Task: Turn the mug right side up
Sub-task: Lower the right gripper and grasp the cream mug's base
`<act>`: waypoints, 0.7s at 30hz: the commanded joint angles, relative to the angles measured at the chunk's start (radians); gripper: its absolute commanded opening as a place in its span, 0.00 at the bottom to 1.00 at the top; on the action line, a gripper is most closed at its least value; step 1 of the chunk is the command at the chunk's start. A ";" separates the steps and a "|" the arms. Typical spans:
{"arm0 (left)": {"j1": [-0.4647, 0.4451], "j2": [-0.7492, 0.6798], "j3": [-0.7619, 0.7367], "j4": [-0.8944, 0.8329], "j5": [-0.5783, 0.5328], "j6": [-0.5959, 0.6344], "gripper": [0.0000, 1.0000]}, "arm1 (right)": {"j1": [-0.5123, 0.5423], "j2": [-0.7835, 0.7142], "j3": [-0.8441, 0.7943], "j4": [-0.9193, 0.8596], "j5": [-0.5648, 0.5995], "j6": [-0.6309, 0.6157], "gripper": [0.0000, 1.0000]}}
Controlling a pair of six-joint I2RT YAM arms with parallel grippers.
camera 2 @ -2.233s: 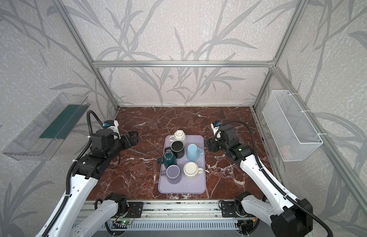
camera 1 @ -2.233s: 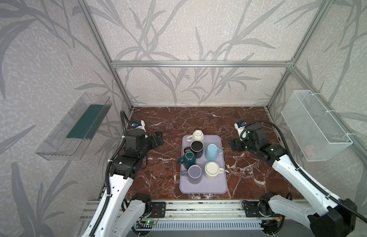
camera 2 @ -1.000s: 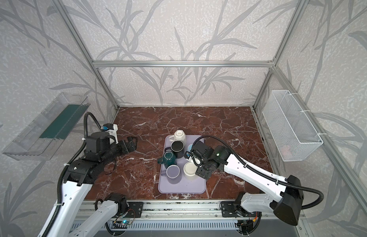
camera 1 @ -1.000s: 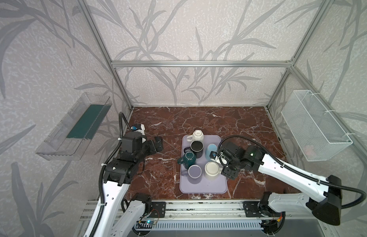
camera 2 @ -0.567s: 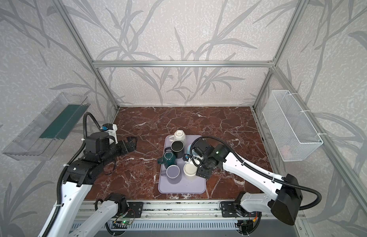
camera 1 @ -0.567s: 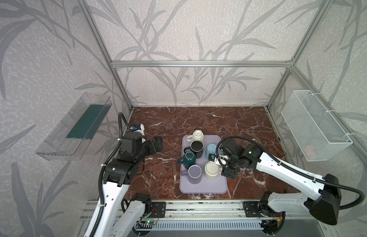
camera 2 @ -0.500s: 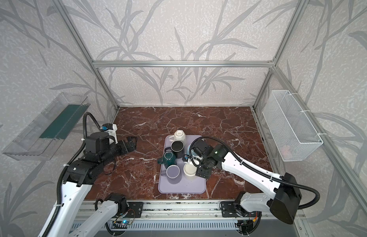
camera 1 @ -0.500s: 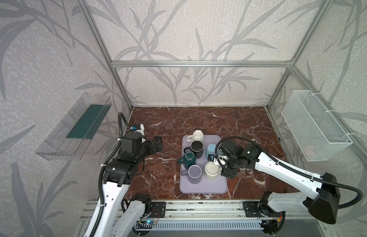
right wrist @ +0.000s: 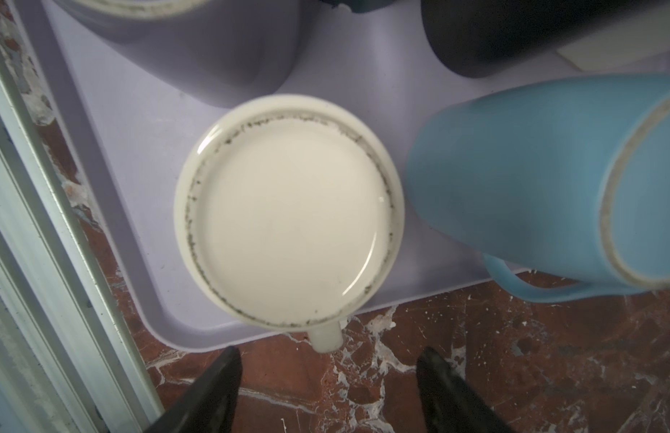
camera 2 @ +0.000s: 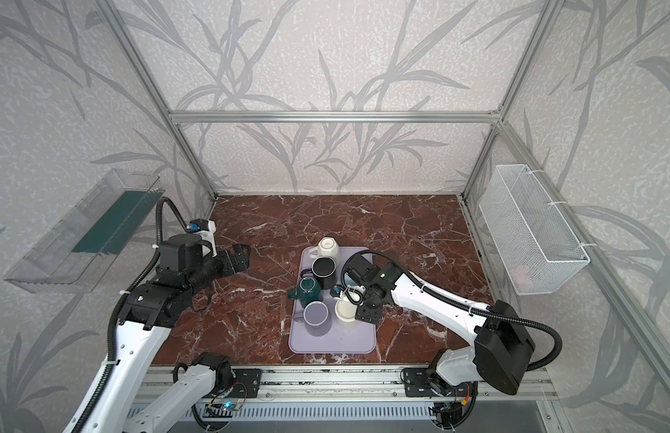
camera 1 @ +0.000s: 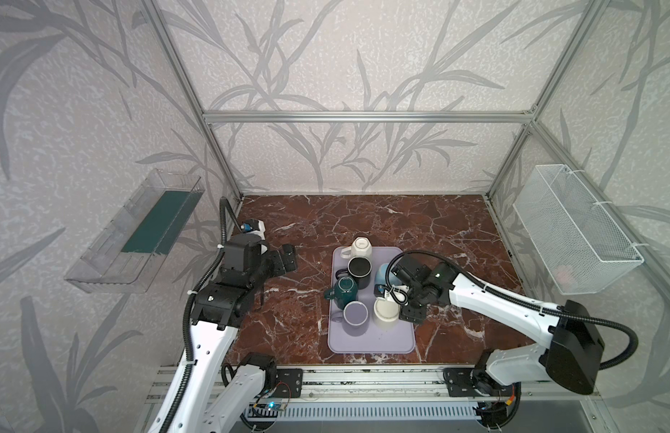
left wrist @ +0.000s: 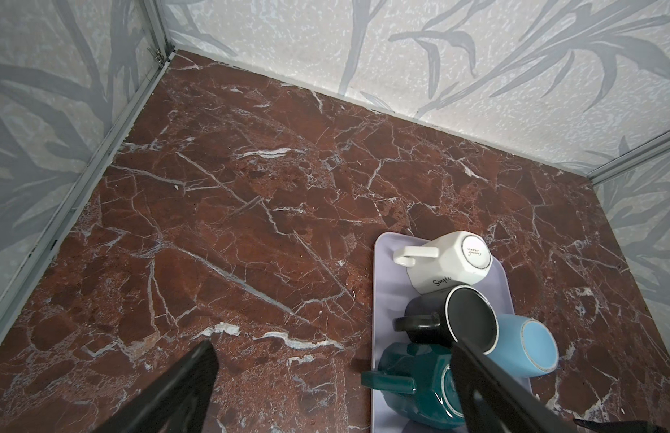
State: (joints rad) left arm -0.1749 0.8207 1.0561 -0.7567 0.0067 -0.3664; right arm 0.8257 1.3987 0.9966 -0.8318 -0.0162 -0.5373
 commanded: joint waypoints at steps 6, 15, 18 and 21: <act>-0.002 -0.003 0.027 -0.020 -0.044 0.047 0.99 | -0.030 0.035 -0.021 0.033 -0.019 -0.023 0.73; -0.002 -0.005 0.031 -0.026 -0.055 0.050 0.99 | -0.035 0.092 -0.014 0.052 -0.057 -0.026 0.70; -0.002 -0.011 0.029 -0.027 -0.057 0.050 0.99 | -0.035 0.104 -0.012 0.051 -0.065 -0.026 0.69; -0.002 -0.016 0.026 -0.029 -0.060 0.049 0.99 | -0.036 0.112 0.000 0.049 -0.088 -0.022 0.66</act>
State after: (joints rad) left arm -0.1749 0.8188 1.0607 -0.7563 -0.0330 -0.3309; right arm 0.7933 1.5047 0.9833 -0.7815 -0.0673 -0.5518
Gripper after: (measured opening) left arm 0.991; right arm 0.663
